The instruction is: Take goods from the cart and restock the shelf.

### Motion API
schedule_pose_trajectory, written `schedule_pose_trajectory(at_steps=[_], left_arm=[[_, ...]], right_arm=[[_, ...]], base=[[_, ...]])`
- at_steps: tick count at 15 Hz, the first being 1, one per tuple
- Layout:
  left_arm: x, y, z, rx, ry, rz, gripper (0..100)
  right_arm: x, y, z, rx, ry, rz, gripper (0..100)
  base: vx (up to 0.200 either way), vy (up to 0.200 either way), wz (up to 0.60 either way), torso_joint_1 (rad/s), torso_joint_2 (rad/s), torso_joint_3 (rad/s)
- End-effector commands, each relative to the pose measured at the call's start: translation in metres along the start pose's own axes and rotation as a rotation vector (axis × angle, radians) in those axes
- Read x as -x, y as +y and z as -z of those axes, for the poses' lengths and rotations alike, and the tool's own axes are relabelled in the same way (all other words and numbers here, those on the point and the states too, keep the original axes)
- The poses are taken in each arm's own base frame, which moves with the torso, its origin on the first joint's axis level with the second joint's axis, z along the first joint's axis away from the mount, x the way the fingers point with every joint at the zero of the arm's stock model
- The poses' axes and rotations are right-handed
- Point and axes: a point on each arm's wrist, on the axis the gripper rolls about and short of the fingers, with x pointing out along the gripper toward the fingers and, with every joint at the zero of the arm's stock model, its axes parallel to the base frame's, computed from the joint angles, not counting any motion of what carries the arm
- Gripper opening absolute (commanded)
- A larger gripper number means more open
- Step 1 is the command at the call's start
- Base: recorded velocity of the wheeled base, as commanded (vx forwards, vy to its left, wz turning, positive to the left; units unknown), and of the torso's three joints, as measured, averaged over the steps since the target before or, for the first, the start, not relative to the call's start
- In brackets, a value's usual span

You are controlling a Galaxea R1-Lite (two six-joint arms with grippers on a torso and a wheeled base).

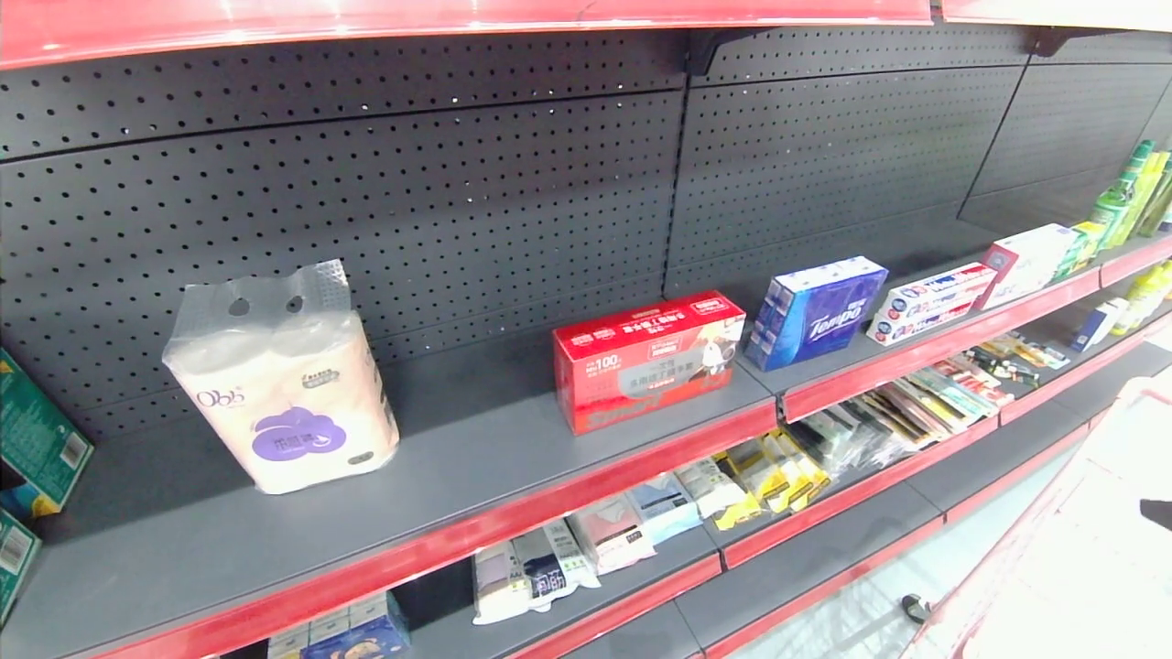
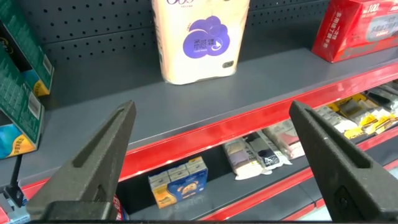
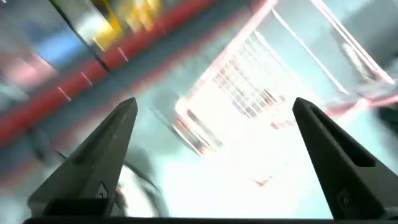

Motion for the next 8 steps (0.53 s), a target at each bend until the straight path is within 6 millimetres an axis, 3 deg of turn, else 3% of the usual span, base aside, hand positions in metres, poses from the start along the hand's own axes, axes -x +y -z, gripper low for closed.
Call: schedule_pose_trajectory(at_steps=[1,3,6,7,8], left_arm=[[0.0,0.0,0.0,0.0,0.001,-0.001,100],[0.0,0.0,0.0,0.0,0.001,-0.001,100],[0.0,0.0,0.0,0.0,0.001,-0.001,100],[0.0,0.0,0.0,0.0,0.001,-0.001,100],[0.0,0.0,0.0,0.0,0.001,-0.001,100]], right_arm=[[-0.06,-0.017,0.004,0.097,0.289,-0.003,100],[-0.075,-0.03,0.018,0.274,0.367,-0.068,100],[-0.115,-0.042,0.034,0.329,0.449,-0.093,100],[-0.139,-0.046,0.04,0.334,0.428,-0.072,100],[-0.149,-0.044,0.045,0.344,0.414,-0.07,100]], base=[[0.0,0.0,0.0,0.0,0.0,0.0],[0.0,0.0,0.0,0.0,0.0,0.0],[0.0,0.0,0.0,0.0,0.0,0.0],[0.0,0.0,0.0,0.0,0.0,0.0],[0.0,0.0,0.0,0.0,0.0,0.0]])
